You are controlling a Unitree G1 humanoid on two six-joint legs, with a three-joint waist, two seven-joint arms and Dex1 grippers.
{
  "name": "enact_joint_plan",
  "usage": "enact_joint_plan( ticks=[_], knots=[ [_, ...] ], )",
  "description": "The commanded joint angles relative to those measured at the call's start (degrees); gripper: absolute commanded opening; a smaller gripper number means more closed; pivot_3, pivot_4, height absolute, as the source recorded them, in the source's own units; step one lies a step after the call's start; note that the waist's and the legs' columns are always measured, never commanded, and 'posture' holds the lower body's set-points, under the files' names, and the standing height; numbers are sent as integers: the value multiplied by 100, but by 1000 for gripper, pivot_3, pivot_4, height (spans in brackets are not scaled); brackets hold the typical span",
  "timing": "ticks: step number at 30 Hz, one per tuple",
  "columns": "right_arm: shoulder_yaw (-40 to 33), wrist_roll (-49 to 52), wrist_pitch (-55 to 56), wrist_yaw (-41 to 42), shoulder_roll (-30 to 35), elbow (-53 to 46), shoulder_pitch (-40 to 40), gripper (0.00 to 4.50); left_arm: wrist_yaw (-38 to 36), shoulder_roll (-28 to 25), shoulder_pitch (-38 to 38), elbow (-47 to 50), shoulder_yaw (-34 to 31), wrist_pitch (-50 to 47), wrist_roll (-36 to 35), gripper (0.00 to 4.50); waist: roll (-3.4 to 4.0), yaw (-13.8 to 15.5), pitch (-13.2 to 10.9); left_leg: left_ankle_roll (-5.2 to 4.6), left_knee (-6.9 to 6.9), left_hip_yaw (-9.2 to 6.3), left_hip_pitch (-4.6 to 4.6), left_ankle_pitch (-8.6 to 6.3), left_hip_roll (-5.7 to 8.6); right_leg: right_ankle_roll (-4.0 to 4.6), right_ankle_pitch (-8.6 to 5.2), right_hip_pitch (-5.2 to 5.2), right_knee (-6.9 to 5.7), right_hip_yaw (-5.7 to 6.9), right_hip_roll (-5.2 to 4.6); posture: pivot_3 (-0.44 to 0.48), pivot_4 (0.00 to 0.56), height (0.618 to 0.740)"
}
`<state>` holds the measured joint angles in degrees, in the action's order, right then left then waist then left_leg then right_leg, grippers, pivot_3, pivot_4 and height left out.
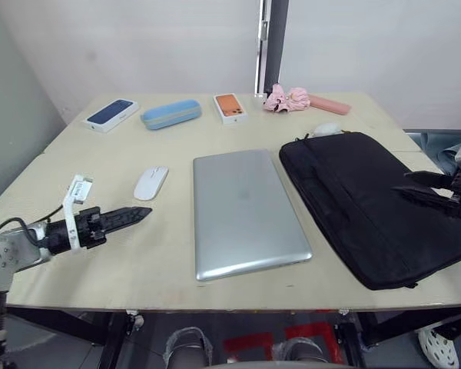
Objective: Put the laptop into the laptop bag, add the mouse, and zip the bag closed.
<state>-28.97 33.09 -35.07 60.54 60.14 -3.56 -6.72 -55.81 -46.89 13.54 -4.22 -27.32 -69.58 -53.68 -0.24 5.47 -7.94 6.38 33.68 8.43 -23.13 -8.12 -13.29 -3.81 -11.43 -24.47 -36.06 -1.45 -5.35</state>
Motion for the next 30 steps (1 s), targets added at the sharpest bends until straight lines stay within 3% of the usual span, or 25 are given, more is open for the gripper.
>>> enact_joint_plan(
  ticks=[1,4,5,13,20,30],
  knots=[
    [331,-87,123,-301,-127,-213,-479,1261,351,169,496,-474,-293,-963,-619,4500,3,-14,2,0,5,-1,1,0,0,0,0,0,-3,-1,0,0,150,740],
    [749,-45,55,-329,-283,-432,-802,193,536,306,797,-1001,-157,-1286,-568,4500,5,-29,3,0,9,2,7,0,5,0,0,2,-12,-9,-3,0,150,740],
    [899,-79,82,-310,-317,-503,-863,89,590,344,922,-1228,-145,-1330,-519,4500,5,-25,3,1,9,2,7,0,5,0,0,2,-12,-9,-3,0,150,740],
    [2400,-816,438,-79,-524,-272,-1640,89,516,508,1869,-2786,558,-1190,136,4500,4,2,2,-1,9,-8,-5,1,8,0,1,3,-3,1,-5,0,150,740],
    [3764,-1948,931,-219,-1303,409,-2527,89,-50,696,2251,-3324,1565,-1046,714,4500,3,-24,2,1,6,-10,-8,1,6,0,2,1,-4,5,-4,0,150,740],
    [4716,-3154,1260,-469,-2195,1873,-3397,89,-212,1409,2926,-4511,1683,-164,1411,4500,3,22,3,2,13,-18,-3,2,13,7,6,19,-7,11,-11,0,150,740]
  ],
)
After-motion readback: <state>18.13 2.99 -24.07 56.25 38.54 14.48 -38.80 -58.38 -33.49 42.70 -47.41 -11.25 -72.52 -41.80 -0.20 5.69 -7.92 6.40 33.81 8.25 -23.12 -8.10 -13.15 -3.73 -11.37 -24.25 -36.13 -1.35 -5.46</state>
